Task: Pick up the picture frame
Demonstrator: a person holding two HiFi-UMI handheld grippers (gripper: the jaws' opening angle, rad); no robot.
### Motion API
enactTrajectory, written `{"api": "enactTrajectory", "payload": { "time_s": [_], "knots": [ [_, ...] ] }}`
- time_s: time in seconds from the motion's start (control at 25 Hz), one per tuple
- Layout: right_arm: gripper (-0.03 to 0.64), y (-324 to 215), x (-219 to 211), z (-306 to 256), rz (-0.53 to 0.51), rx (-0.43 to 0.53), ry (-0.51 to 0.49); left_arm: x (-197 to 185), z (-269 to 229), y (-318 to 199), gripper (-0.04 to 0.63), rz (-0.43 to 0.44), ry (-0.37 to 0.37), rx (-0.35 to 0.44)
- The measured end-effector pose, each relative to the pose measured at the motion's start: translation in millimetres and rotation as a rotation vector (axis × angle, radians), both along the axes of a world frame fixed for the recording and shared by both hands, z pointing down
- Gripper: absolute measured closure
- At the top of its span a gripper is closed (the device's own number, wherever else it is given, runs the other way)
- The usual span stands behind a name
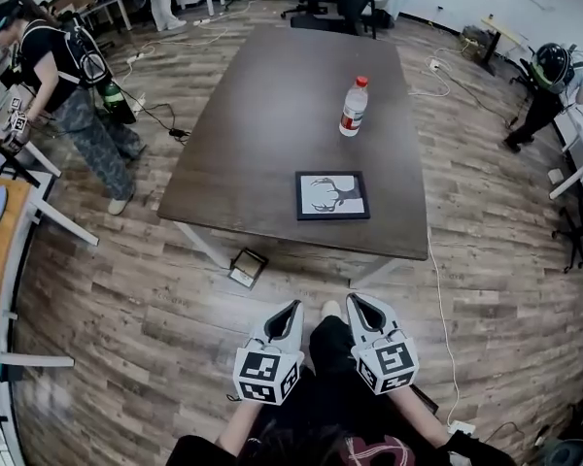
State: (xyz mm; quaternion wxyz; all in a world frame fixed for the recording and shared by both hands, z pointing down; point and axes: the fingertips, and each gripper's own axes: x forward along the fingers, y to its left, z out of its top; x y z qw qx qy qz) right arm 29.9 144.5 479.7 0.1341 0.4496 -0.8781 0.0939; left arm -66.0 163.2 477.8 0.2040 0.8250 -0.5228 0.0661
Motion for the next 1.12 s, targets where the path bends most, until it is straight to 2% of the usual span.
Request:
{"api": "enactTrajectory", "payload": {
  "time_s": [0.32, 1.12],
  "knots": [
    [0.607, -70, -17, 3, -0.118, -0.024, 0.0, -1, -4, -67, 0.586, -0.068, -0.022, -0.009],
    [0.607, -219, 35, 11, -0.161, -0.054, -0.023, 45, 5, -205, 0.586, -0.143, -0.071, -0.047]
  ]
}}
